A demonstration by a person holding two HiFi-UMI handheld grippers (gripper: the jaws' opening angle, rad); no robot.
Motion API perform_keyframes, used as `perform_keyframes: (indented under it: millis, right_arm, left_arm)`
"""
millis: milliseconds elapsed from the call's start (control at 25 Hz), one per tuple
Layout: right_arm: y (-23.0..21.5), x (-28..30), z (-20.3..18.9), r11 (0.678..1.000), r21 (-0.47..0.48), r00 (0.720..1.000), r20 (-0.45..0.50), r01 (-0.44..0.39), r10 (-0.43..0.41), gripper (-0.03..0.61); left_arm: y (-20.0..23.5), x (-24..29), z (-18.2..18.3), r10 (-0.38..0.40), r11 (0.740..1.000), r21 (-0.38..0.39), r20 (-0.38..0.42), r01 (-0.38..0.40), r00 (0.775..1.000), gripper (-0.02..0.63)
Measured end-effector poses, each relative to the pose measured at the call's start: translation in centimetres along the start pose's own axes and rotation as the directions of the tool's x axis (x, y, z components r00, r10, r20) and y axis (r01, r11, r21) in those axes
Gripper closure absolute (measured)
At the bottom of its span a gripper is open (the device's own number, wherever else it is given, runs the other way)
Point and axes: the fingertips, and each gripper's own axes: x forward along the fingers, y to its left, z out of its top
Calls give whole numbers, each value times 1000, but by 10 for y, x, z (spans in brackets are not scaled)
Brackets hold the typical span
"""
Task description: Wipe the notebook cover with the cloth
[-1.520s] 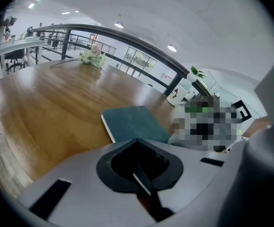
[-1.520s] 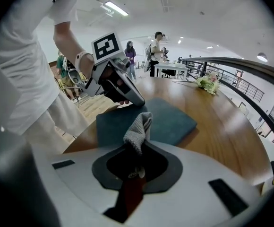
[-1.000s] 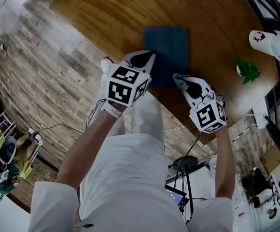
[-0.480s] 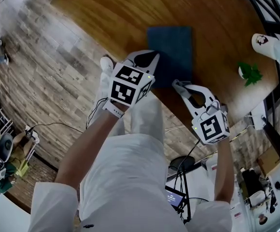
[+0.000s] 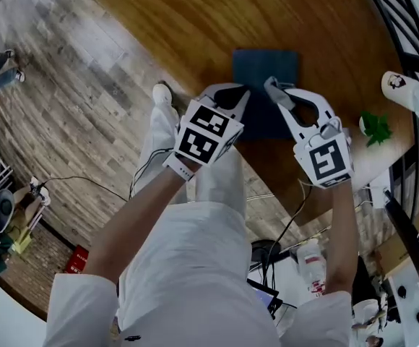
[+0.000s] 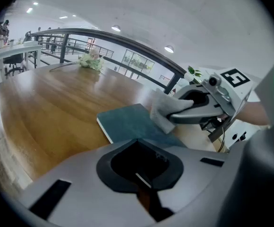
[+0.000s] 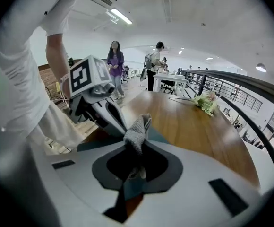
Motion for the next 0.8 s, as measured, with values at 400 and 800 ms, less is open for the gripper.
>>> perform_keyframes:
  millis: [400,800]
  right_arm:
    - [-54,37,15,999,-39,1000,12,21,-20,543]
    - [-59,65,0,1000,-23,1000,-14,14,-14,543]
  left_arm:
    - [-1,1,0,1,1000,-1,1,-1,1000,595]
    - [-2,1,0,-4,1000,5,3,4,1000,595]
